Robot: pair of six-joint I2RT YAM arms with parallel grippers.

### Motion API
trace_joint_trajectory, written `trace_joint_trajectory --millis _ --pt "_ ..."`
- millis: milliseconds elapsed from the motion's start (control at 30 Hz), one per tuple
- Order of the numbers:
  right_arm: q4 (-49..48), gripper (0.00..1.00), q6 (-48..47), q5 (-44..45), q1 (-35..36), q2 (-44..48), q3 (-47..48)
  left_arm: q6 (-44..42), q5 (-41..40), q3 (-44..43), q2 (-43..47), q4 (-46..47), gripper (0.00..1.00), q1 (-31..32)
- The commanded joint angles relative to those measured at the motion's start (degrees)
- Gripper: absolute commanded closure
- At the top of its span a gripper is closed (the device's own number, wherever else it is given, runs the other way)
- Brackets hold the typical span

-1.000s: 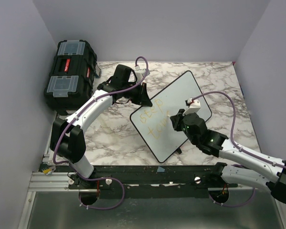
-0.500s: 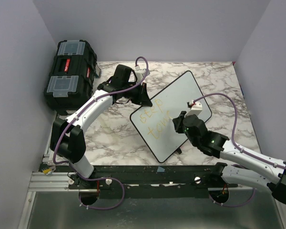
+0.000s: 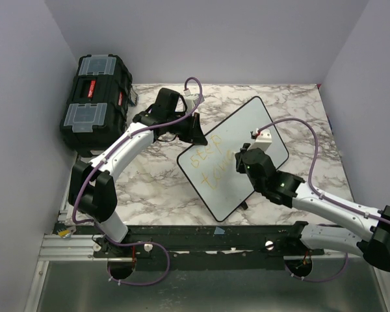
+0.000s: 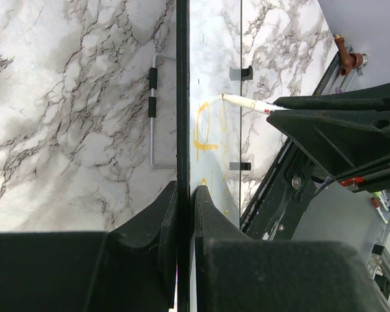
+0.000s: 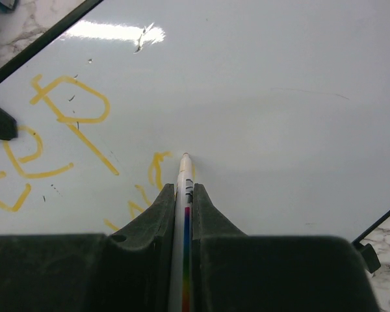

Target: Write a sentence on the whiteboard

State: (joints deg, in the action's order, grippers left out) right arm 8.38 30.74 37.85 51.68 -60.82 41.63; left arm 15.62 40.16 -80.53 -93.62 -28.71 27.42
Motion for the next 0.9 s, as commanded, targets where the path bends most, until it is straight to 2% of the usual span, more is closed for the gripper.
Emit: trace_joint_trajectory --millis 0,300,867 --pt "-2.21 0.99 -0.93 -1.63 0.18 -2.67 1.43 -5.16 -2.27 -0.32 1.64 1.82 1.0 1.63" --pt "-4.38 0.99 -1.42 -4.1 0.18 -2.83 1.51 -5.16 -2.19 -0.42 1.34 1.9 1.0 1.76" --pt "2.83 0.99 2.5 0.25 0.18 2.41 -5.34 -5.1 -2.37 -0.24 1.87 1.9 1.0 1.85"
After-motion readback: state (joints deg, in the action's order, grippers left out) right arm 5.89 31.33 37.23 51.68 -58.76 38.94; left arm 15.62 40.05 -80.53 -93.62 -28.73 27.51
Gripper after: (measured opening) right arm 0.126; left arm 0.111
